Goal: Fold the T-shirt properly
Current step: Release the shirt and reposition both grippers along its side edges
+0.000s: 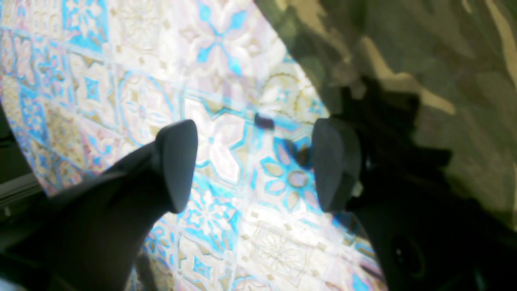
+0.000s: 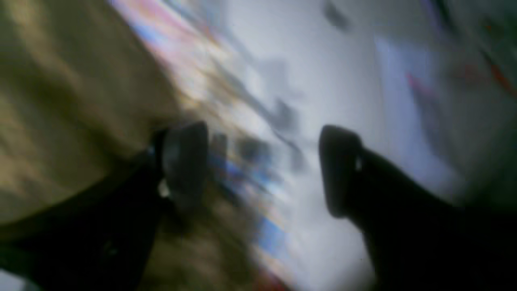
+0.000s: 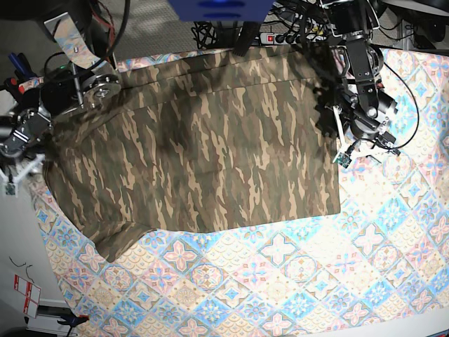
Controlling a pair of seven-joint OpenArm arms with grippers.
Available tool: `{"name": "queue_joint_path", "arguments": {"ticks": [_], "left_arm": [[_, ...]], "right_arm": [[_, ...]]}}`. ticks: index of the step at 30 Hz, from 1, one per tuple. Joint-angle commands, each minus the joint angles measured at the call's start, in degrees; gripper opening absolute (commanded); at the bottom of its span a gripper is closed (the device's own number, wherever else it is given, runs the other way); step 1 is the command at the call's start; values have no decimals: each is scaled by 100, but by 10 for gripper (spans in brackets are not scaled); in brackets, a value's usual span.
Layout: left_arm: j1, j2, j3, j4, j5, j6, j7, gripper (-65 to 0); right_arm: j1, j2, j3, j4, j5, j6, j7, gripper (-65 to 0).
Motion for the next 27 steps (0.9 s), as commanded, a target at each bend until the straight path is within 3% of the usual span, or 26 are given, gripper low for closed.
{"name": "queue_joint_path", "arguments": {"ticks": [1, 6, 12, 15, 18, 22, 27], "left_arm": [[-100, 113, -5, 107, 29, 40, -56, -211], [-144, 201, -5, 98, 37, 40, -47, -211], [-135, 210, -31, 98, 37, 40, -38, -211], [-73, 210, -31, 116, 37, 40, -38, -211], [41, 210, -14, 134, 37, 40, -38, -211], [208, 324, -49, 134, 37, 40, -38, -211], [357, 447, -49, 134, 37, 40, -38, -211]], "right_arm": [[114, 263, -99, -303, 86, -34, 128, -224], [808, 852, -116, -2043, 455, -34, 568, -224], [923, 1617, -134, -3353, 578, -38, 1315, -224], [993, 1933, -222, -3916, 578, -495, 1719, -224], [993, 2276, -389, -4593, 578, -566, 1878, -224], [966, 2505, -433, -5367, 578, -1032, 2387, -224], [958, 2628, -433, -5903, 209, -1102, 2467, -224]]}}
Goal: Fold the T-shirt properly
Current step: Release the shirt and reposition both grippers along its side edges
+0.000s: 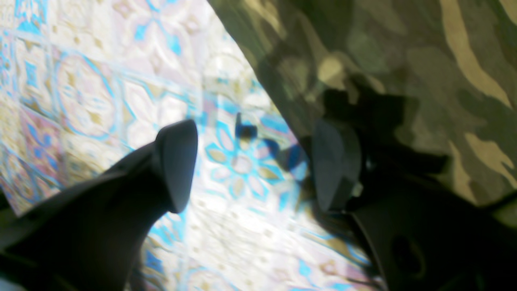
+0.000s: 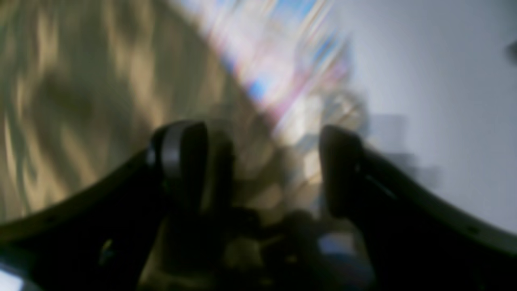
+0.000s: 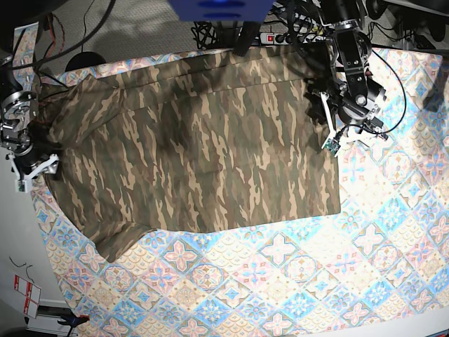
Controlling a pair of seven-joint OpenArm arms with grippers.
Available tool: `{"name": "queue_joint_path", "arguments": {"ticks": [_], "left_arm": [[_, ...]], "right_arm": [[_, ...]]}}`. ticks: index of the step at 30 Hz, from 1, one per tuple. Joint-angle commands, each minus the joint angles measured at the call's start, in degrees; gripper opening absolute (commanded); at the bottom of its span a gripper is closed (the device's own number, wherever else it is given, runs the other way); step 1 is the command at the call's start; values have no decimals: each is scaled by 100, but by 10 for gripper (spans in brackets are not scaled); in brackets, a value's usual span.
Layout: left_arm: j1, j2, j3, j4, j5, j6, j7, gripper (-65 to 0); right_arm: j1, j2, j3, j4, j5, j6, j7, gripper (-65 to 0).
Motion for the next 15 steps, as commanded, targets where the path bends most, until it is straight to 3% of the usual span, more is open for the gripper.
{"name": "queue_joint_path", "arguments": {"ticks": [1, 5, 12, 15], "left_arm": [[-25, 28, -12, 164, 5, 32, -36, -211], [116, 168, -205, 507, 5, 32, -36, -211], [124, 124, -223, 622, 5, 32, -36, -211], [124, 124, -372, 622, 5, 32, -36, -211]], "right_arm": [[208, 151, 17, 82, 80, -35, 213, -224], [15, 63, 17, 46, 36, -35, 213, -223], [-65, -394, -334, 46, -113, -9, 196, -223], [-100, -745, -563, 38, -395, -9, 196, -224]]}}
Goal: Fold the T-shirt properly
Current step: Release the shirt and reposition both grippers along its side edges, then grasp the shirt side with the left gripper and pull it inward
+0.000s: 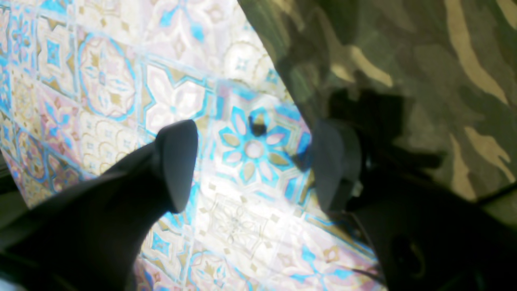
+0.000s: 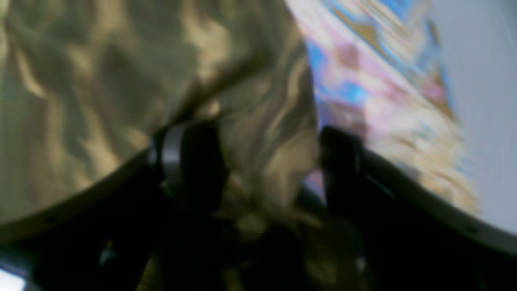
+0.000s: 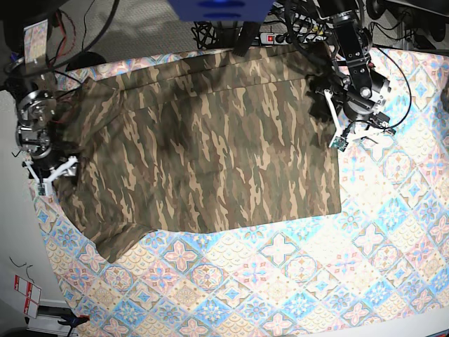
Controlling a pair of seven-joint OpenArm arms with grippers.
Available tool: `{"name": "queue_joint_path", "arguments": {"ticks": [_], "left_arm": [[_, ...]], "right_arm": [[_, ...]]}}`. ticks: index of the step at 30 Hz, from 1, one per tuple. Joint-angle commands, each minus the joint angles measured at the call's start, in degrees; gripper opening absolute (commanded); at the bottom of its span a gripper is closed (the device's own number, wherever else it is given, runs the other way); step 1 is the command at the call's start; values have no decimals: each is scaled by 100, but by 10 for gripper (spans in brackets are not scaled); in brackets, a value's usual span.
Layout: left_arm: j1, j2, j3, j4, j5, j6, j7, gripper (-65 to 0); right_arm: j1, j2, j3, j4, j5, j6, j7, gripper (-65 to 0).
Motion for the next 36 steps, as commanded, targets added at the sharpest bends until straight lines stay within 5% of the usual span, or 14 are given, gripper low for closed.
{"name": "queue_joint_path", "arguments": {"ticks": [1, 5, 12, 16, 25, 29, 36], "left_arm": [[-37, -20, -22, 108, 5, 36, -36, -211], [-72, -73, -31, 99, 5, 36, -36, -211], [-723, -143, -330, -393, 5, 36, -36, -212], [-1549, -160, -884, -1615, 5, 36, -89, -212], [-2631, -644, -902, -3892, -57, 36, -678, -209], [-3123, -662, -919, -5211, -57, 36, -1346, -211], [-3747, -521, -910, -6776, -453, 36, -1698, -212]], "right_arm": [[-43, -180, -54, -58, -413, 190, -381, -224], [-70, -373, -71, -50, -571, 190, -381, -239], [-43, -373, -71, 12, -597, 190, -601, -393], [-26, -356, -71, 100, -588, 190, -601, -393], [-34, -373, -71, 662, -588, 190, -636, -317], [-34, -373, -71, 662, -588, 181, -636, -313], [-34, -373, -71, 662, -588, 164, -636, -313]]}}
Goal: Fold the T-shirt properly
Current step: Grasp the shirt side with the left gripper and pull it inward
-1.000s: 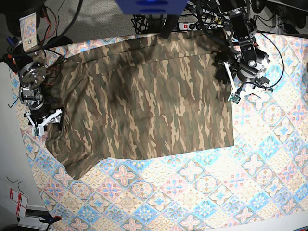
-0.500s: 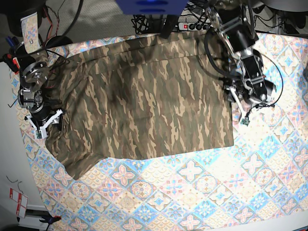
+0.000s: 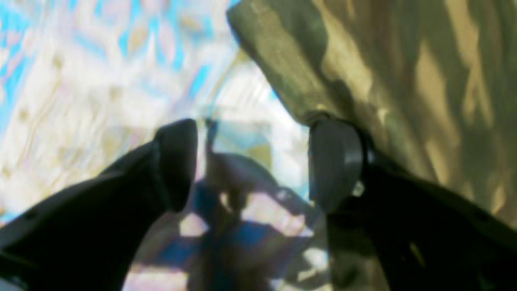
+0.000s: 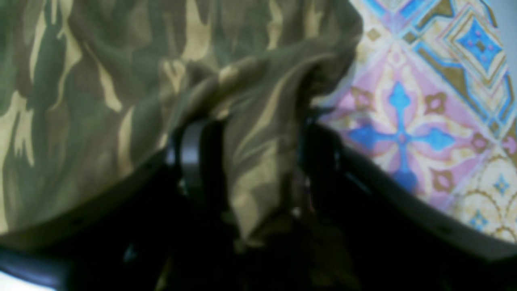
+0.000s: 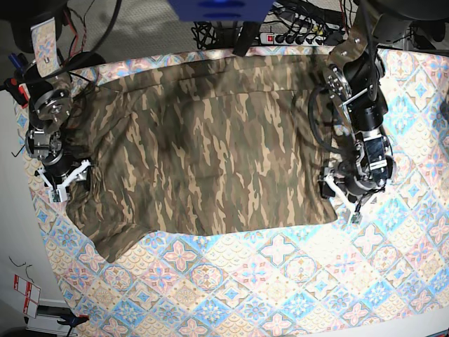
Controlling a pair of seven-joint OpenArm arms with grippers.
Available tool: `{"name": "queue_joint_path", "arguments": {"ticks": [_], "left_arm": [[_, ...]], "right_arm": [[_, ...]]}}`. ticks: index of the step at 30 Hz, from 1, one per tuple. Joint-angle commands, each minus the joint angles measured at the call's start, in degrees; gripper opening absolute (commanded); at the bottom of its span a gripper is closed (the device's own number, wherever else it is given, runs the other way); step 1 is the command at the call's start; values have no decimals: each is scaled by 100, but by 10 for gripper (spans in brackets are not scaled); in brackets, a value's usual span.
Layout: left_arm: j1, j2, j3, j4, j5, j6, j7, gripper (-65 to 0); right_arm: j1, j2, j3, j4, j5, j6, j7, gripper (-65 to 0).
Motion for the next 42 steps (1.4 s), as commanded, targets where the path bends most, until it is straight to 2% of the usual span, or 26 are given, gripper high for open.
{"name": "queue_joint_path", "arguments": {"ticks": [1, 5, 9, 13, 25, 28, 32, 36, 42], "left_arm": [[89, 222, 58, -206, -110, -349, 516, -212], [53, 486, 76, -197, -145, -349, 525, -212], [45, 600, 67, -188, -171, -349, 552, -212], [36, 600, 67, -179, -198, -349, 859, -212], [89, 574, 40, 93, -207, -349, 912, -215], [97, 644, 93, 260, -259, -349, 1132, -252], [97, 618, 656, 269, -840, -349, 1316, -289], [229, 249, 1007, 542, -1464, -349, 1598, -289], [713, -437, 1975, 1773, -2941, -349, 2257, -288]], "right_arm": [[9, 27, -30, -9, -302, -79, -442, -313], [9, 35, -30, -9, -302, -79, -442, -313], [9, 35, -30, -9, -302, -79, -442, -313], [9, 35, -30, -9, -302, -79, -424, -313], [9, 35, -30, -9, -302, -79, -407, -313], [9, 27, -30, -9, -302, -79, -407, -312], [9, 27, -30, -9, -302, -79, -407, -312], [9, 27, -30, -9, -311, -79, -415, -312], [9, 27, -30, -9, -311, -79, -415, -312]]}}
